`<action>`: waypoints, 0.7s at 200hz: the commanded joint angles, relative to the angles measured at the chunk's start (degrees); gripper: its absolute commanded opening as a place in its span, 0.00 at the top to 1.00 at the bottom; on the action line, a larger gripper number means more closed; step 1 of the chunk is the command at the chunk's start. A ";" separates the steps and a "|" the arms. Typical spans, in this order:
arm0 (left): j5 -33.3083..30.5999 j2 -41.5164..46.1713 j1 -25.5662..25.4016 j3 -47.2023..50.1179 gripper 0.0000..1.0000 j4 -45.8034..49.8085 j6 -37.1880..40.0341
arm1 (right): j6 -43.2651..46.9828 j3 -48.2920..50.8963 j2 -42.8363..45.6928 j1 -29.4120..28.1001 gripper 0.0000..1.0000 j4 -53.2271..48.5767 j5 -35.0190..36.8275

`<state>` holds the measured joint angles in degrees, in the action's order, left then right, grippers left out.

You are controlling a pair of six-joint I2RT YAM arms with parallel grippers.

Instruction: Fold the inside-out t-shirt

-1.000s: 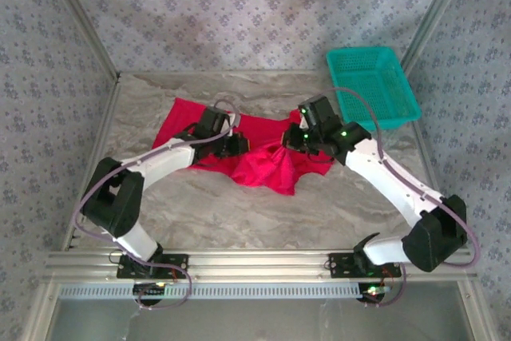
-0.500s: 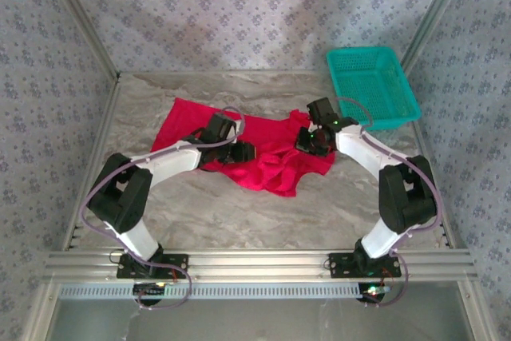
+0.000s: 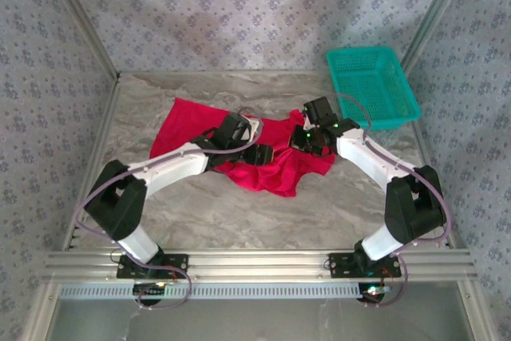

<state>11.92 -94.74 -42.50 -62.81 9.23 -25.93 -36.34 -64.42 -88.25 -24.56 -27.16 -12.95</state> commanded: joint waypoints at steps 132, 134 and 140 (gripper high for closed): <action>-3.05 0.03 0.17 -10.21 1.00 10.88 -1.31 | 2.58 -2.21 -1.40 -0.13 1.00 -2.38 2.47; -2.85 0.55 0.21 -10.47 1.00 11.07 -1.25 | 2.70 -2.33 -1.80 0.04 1.00 -2.44 2.68; -2.33 2.18 0.54 -10.79 1.00 11.45 -1.25 | 3.12 -2.65 -3.02 0.54 1.00 -2.70 3.46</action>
<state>9.15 -100.33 -42.50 -69.30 16.32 -27.66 -35.62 -65.19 -87.50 -26.00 -28.01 -12.56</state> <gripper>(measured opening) 0.038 0.046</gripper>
